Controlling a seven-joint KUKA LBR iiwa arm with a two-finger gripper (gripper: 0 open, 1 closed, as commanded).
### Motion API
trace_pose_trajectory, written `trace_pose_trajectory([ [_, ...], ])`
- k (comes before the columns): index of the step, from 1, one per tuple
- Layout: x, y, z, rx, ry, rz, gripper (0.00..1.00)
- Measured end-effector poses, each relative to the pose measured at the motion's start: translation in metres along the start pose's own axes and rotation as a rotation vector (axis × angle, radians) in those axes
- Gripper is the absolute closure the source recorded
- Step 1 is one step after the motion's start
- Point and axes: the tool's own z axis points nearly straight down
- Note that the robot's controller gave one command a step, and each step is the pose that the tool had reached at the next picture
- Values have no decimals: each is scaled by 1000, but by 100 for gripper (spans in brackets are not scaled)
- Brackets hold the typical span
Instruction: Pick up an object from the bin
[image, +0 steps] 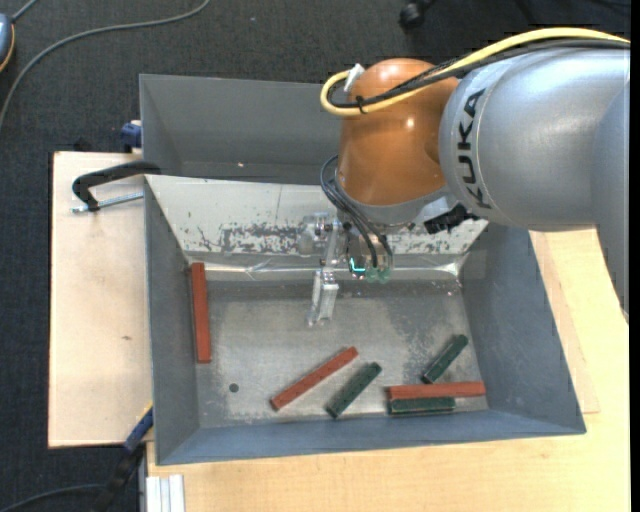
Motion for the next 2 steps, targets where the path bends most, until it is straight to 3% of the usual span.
trace_pose_trajectory([
  [1, -12, -59, 127, 2, -1, -104, 0],
  [2, 71, -37, 92, 1, -6, -379, 0],
])
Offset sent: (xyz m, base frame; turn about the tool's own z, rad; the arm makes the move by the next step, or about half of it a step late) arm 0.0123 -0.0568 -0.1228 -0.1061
